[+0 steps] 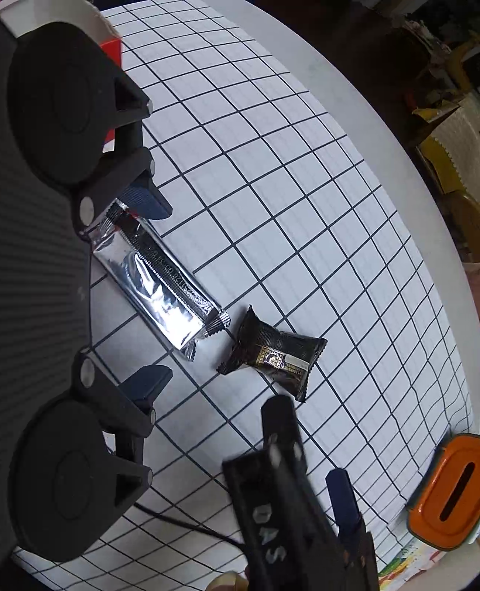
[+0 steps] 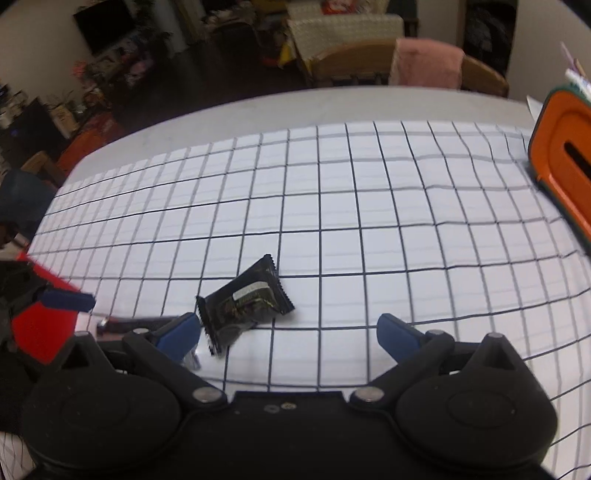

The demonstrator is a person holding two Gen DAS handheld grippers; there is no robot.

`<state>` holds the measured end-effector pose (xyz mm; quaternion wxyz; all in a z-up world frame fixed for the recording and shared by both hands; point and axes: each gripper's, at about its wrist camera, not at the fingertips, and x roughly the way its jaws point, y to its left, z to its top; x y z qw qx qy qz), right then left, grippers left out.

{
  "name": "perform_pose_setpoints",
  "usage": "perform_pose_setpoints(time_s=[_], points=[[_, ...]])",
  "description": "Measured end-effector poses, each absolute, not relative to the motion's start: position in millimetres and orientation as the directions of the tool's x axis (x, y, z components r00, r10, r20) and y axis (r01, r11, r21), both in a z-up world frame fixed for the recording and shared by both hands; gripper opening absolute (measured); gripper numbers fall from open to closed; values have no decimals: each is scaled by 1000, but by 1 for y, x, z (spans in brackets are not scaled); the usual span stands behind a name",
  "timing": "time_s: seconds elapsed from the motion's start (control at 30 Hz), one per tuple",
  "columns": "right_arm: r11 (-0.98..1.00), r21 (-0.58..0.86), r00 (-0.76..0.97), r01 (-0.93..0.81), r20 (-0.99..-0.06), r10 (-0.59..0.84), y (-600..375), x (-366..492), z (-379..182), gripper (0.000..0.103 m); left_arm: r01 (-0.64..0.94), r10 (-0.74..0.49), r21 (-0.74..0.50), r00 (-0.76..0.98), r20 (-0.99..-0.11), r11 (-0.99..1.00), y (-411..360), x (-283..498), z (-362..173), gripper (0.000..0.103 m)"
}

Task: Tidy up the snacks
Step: 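Grasp the silver foil bar with left tool while right tool grasps the black packet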

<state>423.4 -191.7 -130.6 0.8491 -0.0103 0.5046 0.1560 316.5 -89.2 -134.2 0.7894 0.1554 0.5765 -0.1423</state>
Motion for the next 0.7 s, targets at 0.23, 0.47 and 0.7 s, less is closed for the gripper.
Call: perform_pose_setpoints(time_s=[0.23,0.47,0.7], points=[[976,118,428,-186,-884,188,-166,452,-152,101,433,-56,61,254,-966,899,-88,323,-150,86],[984,28,445,-175,-889,104,-144,473,-164,100,446,-40,70,232,-972,892,-90,330,-164,74],[969,-8,435,-248,-894,104,-131,472,-171,96,428,-42,57,217,-975,902,-88,335,-171,62]])
